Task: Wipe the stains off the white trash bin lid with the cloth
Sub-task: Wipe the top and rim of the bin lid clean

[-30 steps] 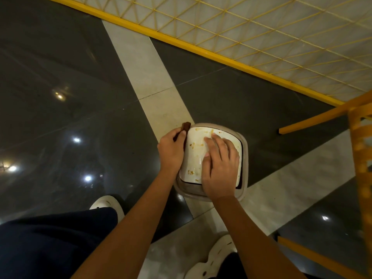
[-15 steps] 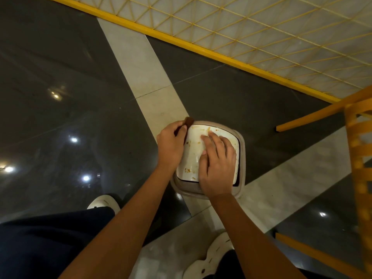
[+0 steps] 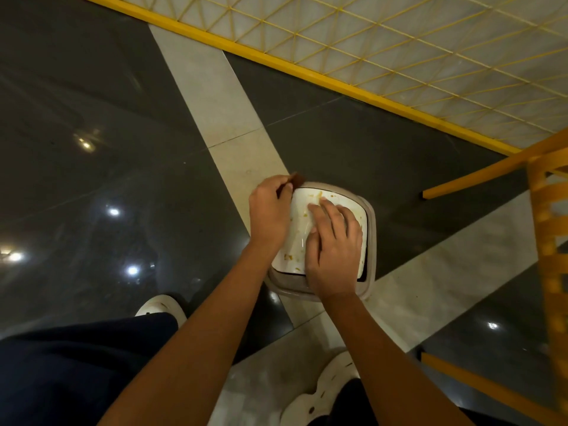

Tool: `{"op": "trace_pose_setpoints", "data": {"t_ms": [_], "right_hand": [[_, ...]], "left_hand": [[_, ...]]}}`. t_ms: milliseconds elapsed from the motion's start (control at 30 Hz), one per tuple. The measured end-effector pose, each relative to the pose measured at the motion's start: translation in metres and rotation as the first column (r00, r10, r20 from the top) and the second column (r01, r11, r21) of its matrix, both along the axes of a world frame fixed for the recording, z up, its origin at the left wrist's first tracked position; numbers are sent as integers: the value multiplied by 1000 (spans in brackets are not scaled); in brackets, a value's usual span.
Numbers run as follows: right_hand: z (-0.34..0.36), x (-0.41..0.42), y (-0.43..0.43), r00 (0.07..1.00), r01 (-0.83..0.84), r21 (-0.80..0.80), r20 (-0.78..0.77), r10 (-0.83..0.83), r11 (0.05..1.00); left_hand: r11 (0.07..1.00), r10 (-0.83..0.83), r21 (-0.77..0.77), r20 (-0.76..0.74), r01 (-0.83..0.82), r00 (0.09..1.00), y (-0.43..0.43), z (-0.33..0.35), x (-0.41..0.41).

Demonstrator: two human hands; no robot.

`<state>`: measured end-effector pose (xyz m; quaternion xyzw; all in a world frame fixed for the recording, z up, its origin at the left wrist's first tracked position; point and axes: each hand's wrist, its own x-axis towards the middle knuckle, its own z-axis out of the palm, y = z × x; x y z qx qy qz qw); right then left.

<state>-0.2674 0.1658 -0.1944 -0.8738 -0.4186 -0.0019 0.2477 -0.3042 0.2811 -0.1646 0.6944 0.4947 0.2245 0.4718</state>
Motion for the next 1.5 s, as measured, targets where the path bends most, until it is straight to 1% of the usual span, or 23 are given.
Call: {"op": "trace_pose_setpoints", "data": {"t_ms": [33,133,200,333,433,533,633,733,833,900,967,1067,1133,1233,1333,1433,1500], "right_hand": [[0,0,0,1000,2,0,1,-2,1000],[-1,1,0,1000,7,3,11,-7,1000],[-2,0,0,1000,-1,5,12,1,1000],[-3,0,0,1000,4,6,13,-4,1000],[-3,1,0,1000,8,8,10,-8,1000],[-2,1,-1,1000,0,-3,25,0,1000],[-2,0,-1,1000,-1,5,29,1,1000],[-2,0,0,1000,0,14,25,0,1000],[-2,1,1,1000,4,21,30,-5,1000],[-3,2,0,999,4,10,32,-4,1000],[-4,1,-1,999,5,-10,38,-5,1000],[-2,0,-1,1000,6,-6,19,-6,1000],[-1,0,0,1000,4,2,18,-4,1000],[-2,2,0,999,3,9,33,-3,1000],[-4,2,-1,999,0,6,35,-1,1000],[-3,1,-1,1000,-3,19,24,2,1000],[-2,1,-1,1000,-7,26,17,6,1000]], "left_hand": [[1000,-5,10,10,5,1000,0,2,3],[991,-96,101,32,92,995,-10,3,-2],[989,-96,115,30,92,995,-18,-4,-15],[997,64,-43,13,-64,998,-8,-11,-15],[994,104,-50,48,-102,993,-13,-7,-9],[993,114,-46,89,-110,990,-39,-10,-30],[982,163,-109,47,-157,985,-51,-21,-51],[955,213,-205,-27,-214,977,-38,-26,-43],[953,230,-200,-9,-227,973,-36,-21,-34],[955,238,-190,38,-227,971,-48,-19,-40],[947,263,-204,54,-247,963,-60,-22,-49],[905,327,-292,16,-308,945,-53,-29,-48],[889,324,-333,-27,-314,946,-41,-28,-39],[905,315,-305,10,-297,949,-43,-24,-38],[904,345,-290,61,-315,936,-69,-24,-53],[887,392,-281,38,-366,919,-73,-30,-55],[866,401,-327,1,-378,916,-62,-32,-49]]}}
